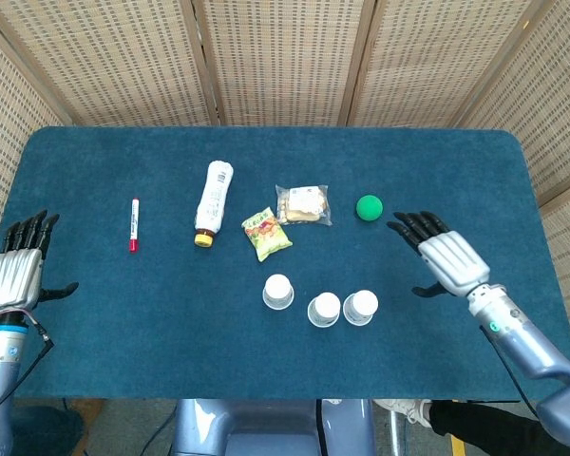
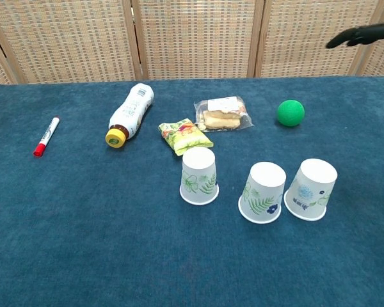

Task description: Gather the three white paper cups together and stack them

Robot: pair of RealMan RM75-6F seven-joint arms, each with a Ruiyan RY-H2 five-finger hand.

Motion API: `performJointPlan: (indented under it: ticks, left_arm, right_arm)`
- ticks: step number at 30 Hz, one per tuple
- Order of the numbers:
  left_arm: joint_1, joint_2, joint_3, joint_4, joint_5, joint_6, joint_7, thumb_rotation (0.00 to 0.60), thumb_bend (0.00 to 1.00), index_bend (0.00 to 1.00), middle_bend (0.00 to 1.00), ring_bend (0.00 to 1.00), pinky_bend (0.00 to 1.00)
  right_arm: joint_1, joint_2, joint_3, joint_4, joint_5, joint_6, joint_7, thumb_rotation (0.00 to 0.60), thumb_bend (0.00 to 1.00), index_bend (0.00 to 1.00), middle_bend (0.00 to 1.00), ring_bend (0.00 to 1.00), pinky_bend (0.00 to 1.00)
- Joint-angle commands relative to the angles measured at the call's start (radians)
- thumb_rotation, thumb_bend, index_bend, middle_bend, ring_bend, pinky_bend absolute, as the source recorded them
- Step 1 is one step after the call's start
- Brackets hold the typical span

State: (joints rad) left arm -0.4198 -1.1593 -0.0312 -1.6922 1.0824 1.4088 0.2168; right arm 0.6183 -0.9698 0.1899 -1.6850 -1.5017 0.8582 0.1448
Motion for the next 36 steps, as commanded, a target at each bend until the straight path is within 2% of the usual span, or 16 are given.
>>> performJointPlan:
  ticks: [1, 3, 5, 9, 17, 20, 26, 28, 34, 36]
  left_arm:
    - [0.019, 0.003, 0.002, 0.022, 0.03, 0.02, 0.001, 0.6, 0.0, 0.0, 0.0, 0.0, 0.0]
    - [0.031, 0.001, -0.012, 0.027, 0.036, 0.041, 0.008, 0.6, 0.0, 0.0, 0.0, 0.0, 0.0]
    - [0.039, 0.016, -0.019, 0.018, 0.033, 0.032, -0.005, 0.6, 0.0, 0.0, 0.0, 0.0, 0.0]
    - [0.045, 0.029, -0.028, 0.008, 0.045, 0.011, -0.017, 0.6, 0.0, 0.0, 0.0, 0.0, 0.0]
    - [0.048, 0.026, -0.034, 0.012, 0.063, -0.028, -0.01, 0.6, 0.0, 0.0, 0.0, 0.0, 0.0]
    - [0.047, 0.026, -0.036, 0.012, 0.07, -0.045, -0.01, 0.6, 0.0, 0.0, 0.0, 0.0, 0.0]
    - [0.049, 0.029, -0.045, 0.013, 0.072, -0.077, -0.017, 0.6, 0.0, 0.0, 0.0, 0.0, 0.0]
    - [0.05, 0.031, -0.045, 0.009, 0.08, -0.083, -0.019, 0.6, 0.0, 0.0, 0.0, 0.0, 0.0]
    - [0.055, 0.035, -0.051, 0.004, 0.089, -0.089, -0.024, 0.6, 0.0, 0.0, 0.0, 0.0, 0.0]
    - [0.058, 0.036, -0.052, 0.0, 0.095, -0.093, -0.025, 0.6, 0.0, 0.0, 0.0, 0.0, 0.0]
  right_arm:
    - [0.136, -0.022, 0.056, -0.034, 0.071, -0.153, 0.001, 0.6, 0.0, 0.04, 0.0, 0.0, 0.0]
    - [0.222, -0.063, 0.083, -0.034, 0.129, -0.249, -0.022, 0.6, 0.0, 0.04, 0.0, 0.0, 0.0]
    - [0.347, -0.143, 0.108, 0.001, 0.223, -0.384, -0.055, 0.6, 0.0, 0.04, 0.0, 0.0, 0.0]
    - [0.469, -0.235, 0.092, 0.059, 0.37, -0.447, -0.147, 0.6, 0.0, 0.04, 0.01, 0.0, 0.0]
    - [0.629, -0.394, 0.007, 0.158, 0.627, -0.399, -0.304, 0.6, 0.0, 0.04, 0.05, 0.0, 0.0]
    - [0.696, -0.429, -0.04, 0.168, 0.735, -0.381, -0.368, 0.6, 0.0, 0.05, 0.06, 0.01, 0.0]
    - [0.795, -0.461, -0.171, 0.147, 0.933, -0.311, -0.503, 0.6, 0.0, 0.09, 0.09, 0.01, 0.01]
    - [0.815, -0.479, -0.211, 0.15, 0.994, -0.283, -0.536, 0.6, 0.0, 0.1, 0.1, 0.04, 0.05]
    - [0.829, -0.516, -0.234, 0.155, 1.051, -0.227, -0.567, 0.6, 0.0, 0.17, 0.21, 0.16, 0.22]
    - [0.823, -0.548, -0.235, 0.178, 1.053, -0.2, -0.574, 0.6, 0.0, 0.26, 0.29, 0.24, 0.34]
